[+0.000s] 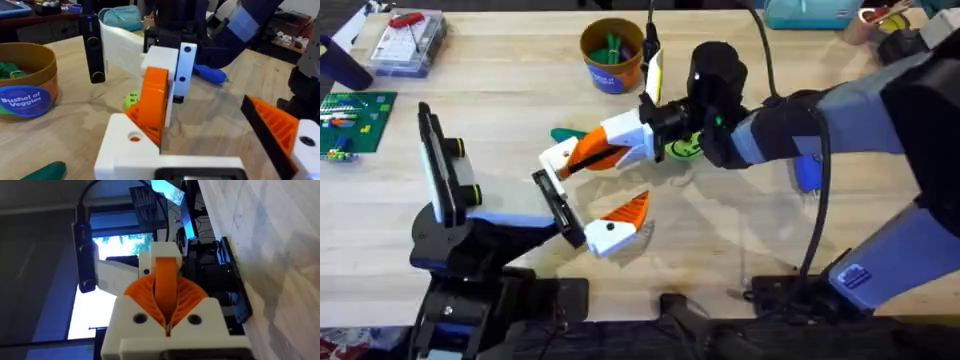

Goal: Pick up the gripper from the table and insert it into the empty holder that is missing its gripper. Then pick up a screw, insert it into the mounting hole, and use the screwdriver to tighten it. Finally, clean up the table by picking up the vegetable and placing it into the bucket.

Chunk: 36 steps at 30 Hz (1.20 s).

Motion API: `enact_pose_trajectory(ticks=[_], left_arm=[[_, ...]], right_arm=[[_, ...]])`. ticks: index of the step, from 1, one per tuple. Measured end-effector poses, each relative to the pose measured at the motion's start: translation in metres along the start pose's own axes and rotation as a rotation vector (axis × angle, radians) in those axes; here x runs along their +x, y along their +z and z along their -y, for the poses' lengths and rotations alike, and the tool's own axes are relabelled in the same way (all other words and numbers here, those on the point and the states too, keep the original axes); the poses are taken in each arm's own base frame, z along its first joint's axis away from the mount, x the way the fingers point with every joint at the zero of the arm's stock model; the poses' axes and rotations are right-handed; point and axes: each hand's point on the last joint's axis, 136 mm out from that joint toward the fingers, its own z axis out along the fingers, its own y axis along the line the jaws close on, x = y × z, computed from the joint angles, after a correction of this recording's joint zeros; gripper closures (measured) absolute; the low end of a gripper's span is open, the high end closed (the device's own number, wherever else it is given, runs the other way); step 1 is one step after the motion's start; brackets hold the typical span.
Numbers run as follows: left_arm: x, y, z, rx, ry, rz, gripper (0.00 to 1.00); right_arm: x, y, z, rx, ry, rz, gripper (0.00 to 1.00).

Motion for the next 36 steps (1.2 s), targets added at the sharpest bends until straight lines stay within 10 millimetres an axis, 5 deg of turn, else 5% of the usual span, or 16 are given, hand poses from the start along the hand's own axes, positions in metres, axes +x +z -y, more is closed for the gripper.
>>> enact_pose_trajectory(ticks=[12, 17, 19, 36], left_arm=[[0.0, 0.0, 0.0, 0.0, 0.0, 0.0, 0.014], [0.001, 0.0, 0.005, 0.025, 0.006, -0.003, 0.013], [0.001, 0.0, 0.006, 0.035, 0.007, -0.005, 0.013], [0.001, 0.0, 0.008, 0.047, 0.007, -0.007, 0.014]], right_arm=[[0.0, 0.0, 0.0, 0.0, 0.003, 0.0, 0.943], [0.004, 0.009, 0.007, 0.008, 0.028, -0.017, 0.222], [0.007, 0.013, 0.01, 0.011, 0.033, -0.028, 0.03], [0.0, 0.002, 0.012, 0.024, 0.058, 0.005, 0.007]])
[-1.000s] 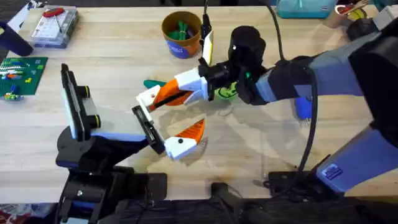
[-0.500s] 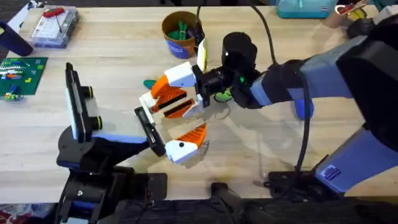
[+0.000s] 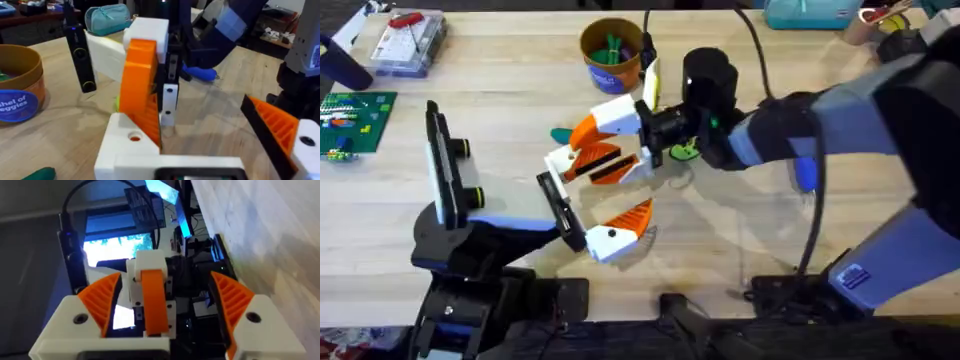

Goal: Pick up the gripper from the table and insert it into the empty holder that is missing its gripper. Then pick up a screw, insert it into the mounting hole, and use the screwdriver to tighten it. Finally, clean up the table by picking up the vegetable and placing it into the bucket.

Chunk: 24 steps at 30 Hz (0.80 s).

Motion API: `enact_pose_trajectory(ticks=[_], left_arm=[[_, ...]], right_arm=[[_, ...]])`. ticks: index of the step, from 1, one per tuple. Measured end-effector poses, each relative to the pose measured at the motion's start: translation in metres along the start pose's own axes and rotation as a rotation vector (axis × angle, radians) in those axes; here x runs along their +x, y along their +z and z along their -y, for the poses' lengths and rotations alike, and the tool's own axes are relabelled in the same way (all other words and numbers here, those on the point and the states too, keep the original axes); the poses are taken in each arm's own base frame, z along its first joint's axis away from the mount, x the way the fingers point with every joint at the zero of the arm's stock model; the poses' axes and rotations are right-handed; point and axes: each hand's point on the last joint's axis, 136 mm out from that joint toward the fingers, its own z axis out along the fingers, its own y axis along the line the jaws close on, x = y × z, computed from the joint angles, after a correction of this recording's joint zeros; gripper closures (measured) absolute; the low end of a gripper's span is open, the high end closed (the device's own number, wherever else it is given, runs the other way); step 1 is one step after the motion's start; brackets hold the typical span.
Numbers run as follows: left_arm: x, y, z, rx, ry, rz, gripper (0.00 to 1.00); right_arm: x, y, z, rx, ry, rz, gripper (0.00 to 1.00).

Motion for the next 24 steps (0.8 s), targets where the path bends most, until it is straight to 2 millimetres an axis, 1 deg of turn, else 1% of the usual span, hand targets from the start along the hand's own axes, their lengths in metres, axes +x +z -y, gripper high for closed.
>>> enact_pose_trajectory(ticks=[2, 4, 7, 9, 19, 24], left_arm=[[0.0, 0.0, 0.0, 0.0, 0.0, 0.0, 0.014], [0.0, 0.0, 0.0, 0.0, 0.0, 0.0, 0.014], [0.0, 0.0, 0.0, 0.0, 0.0, 0.0, 0.014], [0.0, 0.0, 0.0, 0.0, 0.0, 0.0, 0.014], [0.0, 0.0, 0.0, 0.0, 0.0, 0.0, 0.014], [0.0, 0.0, 0.0, 0.0, 0.0, 0.0, 0.014]], right_arm=[[-0.002, -0.007, -0.003, 0.007, 0.008, 0.018, 0.007], [-0.002, -0.015, -0.01, 0.012, -0.002, 0.033, 0.007], [0.001, -0.027, -0.025, 0.005, -0.06, 0.041, 0.007], [0.002, -0.031, -0.031, 0.001, -0.1, 0.043, 0.007], [0.005, -0.031, -0.031, 0.001, -0.169, 0.028, 0.012], [0.005, -0.029, -0.026, 0.004, -0.174, 0.02, 0.108]])
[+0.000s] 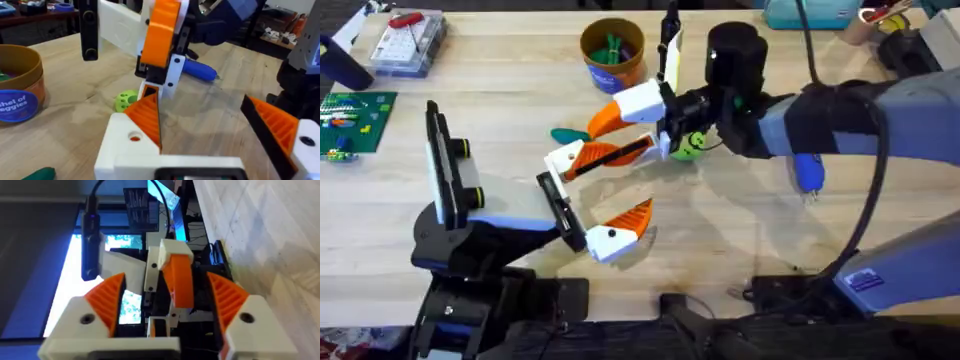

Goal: Pick up the gripper from the table and insert it into the empty holder that is missing its gripper. Then pick up a screw, insert it into the mounting hole, and use the screwdriver to tighten it. Finally, clean up the table by picking up the vegetable and placing it into the bucket.

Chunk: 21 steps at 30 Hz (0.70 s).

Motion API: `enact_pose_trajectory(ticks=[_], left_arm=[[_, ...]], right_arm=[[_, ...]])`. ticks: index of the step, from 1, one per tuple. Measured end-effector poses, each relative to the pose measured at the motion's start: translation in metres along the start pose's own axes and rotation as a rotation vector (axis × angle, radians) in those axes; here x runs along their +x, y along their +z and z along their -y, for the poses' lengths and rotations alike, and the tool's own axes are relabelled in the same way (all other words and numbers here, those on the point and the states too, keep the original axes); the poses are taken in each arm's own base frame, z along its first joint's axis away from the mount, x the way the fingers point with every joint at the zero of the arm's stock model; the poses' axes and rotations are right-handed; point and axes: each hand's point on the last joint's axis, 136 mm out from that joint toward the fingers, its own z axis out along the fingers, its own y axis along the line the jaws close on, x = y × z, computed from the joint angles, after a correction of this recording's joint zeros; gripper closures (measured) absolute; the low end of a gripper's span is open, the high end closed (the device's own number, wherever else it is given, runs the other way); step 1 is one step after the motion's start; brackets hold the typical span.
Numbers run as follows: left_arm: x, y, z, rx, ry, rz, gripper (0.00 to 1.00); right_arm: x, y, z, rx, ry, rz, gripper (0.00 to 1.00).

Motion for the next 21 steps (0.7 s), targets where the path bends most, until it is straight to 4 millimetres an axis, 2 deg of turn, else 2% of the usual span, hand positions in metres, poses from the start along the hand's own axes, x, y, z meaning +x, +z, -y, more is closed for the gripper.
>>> enact_pose_trajectory(ticks=[5, 7, 9, 11, 13, 15, 17, 21], left_arm=[[0.0, 0.0, 0.0, 0.0, 0.0, 0.0, 0.014], [0.0, 0.0, 0.0, 0.0, 0.0, 0.0, 0.014], [0.0, 0.0, 0.0, 0.0, 0.0, 0.0, 0.015], [0.0, 0.0, 0.0, 0.0, 0.0, 0.0, 0.015], [0.0, 0.0, 0.0, 0.0, 0.001, 0.0, 0.014], [-0.001, 0.0, 0.0, 0.0, 0.007, 0.002, 0.014], [0.0, 0.0, 0.0, -0.001, 0.004, 0.0, 0.014], [0.0, 0.0, 0.0, -0.001, 0.004, 0.0, 0.014]], right_arm=[[0.001, 0.003, 0.007, 0.003, 0.01, -0.011, 0.381], [0.002, 0.003, 0.007, 0.003, 0.009, -0.012, 0.422], [0.002, 0.003, 0.007, 0.002, 0.004, -0.012, 0.52], [0.002, 0.003, 0.007, 0.003, 0.005, -0.012, 0.644], [0.001, 0.003, 0.008, 0.003, 0.004, -0.012, 0.725], [0.001, 0.003, 0.011, 0.005, 0.014, -0.013, 0.874], [0.001, 0.004, 0.013, 0.007, 0.024, -0.013, 0.976], [0.001, 0.004, 0.014, 0.007, 0.025, -0.015, 0.993]])
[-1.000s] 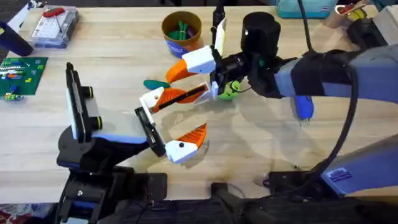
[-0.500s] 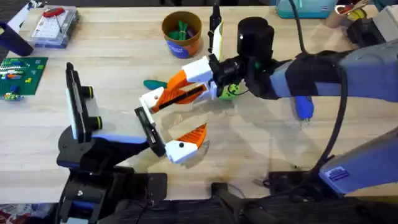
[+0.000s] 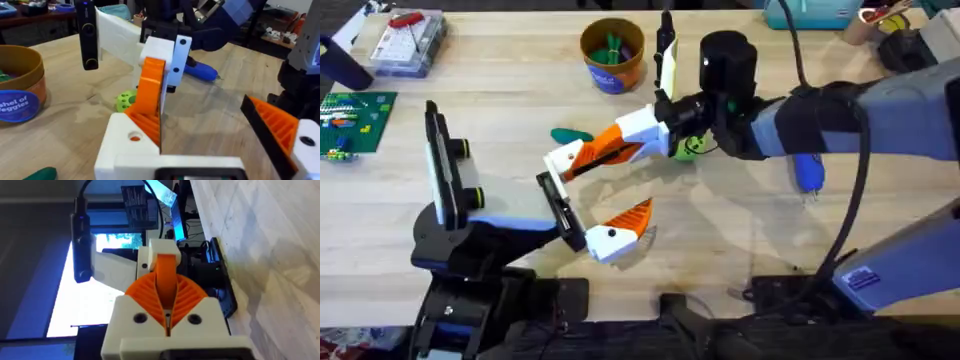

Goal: Pick up the gripper from the table and insert it into the empty holder that is missing its gripper. Then pick up a screw, insert it into the mounting hole, and use the screwdriver to tighten it. Finally, clean up the table by picking up the vegetable and placing it into the bucket.

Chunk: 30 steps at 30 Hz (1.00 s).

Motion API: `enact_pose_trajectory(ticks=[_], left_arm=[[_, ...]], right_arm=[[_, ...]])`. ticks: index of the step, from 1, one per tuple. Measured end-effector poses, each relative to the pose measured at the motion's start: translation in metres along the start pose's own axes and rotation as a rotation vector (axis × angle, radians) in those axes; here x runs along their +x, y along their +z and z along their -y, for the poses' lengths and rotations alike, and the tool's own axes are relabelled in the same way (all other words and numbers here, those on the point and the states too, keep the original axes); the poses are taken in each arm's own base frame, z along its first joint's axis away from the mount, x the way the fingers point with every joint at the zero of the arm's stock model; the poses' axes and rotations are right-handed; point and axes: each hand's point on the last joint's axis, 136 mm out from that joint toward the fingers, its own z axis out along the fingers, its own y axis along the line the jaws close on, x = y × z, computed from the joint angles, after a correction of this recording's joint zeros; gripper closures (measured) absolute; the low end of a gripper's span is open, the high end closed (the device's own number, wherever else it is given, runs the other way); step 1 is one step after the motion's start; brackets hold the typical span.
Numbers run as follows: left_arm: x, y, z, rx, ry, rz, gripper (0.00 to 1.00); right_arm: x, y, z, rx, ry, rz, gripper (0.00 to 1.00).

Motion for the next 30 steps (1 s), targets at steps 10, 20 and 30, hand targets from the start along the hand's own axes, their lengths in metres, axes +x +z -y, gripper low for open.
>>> enact_pose_trajectory(ticks=[10, 20, 30], left_arm=[[-0.0001, 0.0, -0.0005, -0.003, 0.0, 0.0, 0.015], [-0.0004, -0.0002, -0.0024, -0.013, -0.001, 0.002, 0.014], [-0.0002, -0.0002, -0.0015, -0.008, -0.005, 0.001, 0.014]], right_arm=[[-0.0003, 0.001, 0.0002, 0.002, 0.0, 0.003, 0.994], [-0.0021, 0.0032, 0.0009, 0.007, 0.001, 0.015, 0.994], [0.0006, 0.0011, 0.0017, 0.018, 0.001, 0.05, 0.995]])
